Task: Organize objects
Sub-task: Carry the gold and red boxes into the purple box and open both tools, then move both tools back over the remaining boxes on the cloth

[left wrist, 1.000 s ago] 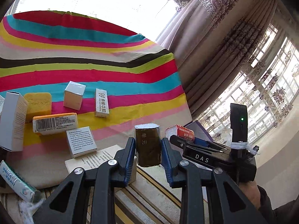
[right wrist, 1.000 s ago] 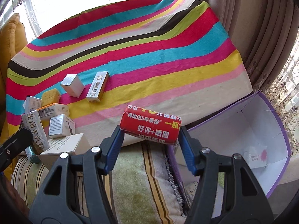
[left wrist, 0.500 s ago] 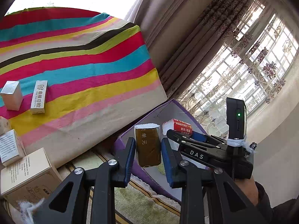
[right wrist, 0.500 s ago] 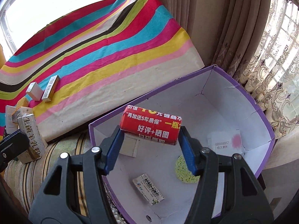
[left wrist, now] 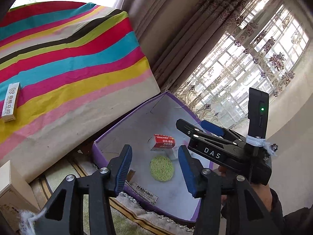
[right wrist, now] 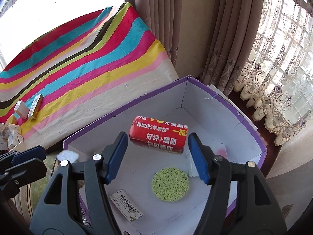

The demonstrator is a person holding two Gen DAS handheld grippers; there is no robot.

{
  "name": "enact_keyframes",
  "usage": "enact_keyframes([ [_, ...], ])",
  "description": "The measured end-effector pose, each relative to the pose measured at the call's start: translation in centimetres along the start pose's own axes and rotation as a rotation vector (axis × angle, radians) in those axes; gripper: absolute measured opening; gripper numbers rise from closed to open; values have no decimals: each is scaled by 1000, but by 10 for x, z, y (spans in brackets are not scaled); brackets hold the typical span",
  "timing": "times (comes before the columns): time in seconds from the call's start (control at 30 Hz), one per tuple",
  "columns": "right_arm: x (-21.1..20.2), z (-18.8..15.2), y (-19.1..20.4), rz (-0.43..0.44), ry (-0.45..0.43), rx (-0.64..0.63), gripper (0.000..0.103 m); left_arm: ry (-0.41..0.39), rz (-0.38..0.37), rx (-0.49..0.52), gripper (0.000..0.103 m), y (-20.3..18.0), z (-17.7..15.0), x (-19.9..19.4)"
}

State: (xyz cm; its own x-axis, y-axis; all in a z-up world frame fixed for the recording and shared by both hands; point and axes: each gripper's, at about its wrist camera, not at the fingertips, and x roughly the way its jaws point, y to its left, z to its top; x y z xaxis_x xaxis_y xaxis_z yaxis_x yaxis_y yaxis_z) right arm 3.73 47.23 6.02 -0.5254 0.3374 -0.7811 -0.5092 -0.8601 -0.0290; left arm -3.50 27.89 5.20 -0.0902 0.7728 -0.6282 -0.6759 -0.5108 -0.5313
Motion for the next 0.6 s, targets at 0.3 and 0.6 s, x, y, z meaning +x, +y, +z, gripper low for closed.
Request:
enact_keyframes([
  [0.3, -19, 0, 6, -5, -125, -44, 93, -48, 63, -9, 56, 10, -14, -20],
  [0.6, -37, -3, 23, 51, -170, -37, 100, -133, 124, -27, 64, 26, -33, -58],
])
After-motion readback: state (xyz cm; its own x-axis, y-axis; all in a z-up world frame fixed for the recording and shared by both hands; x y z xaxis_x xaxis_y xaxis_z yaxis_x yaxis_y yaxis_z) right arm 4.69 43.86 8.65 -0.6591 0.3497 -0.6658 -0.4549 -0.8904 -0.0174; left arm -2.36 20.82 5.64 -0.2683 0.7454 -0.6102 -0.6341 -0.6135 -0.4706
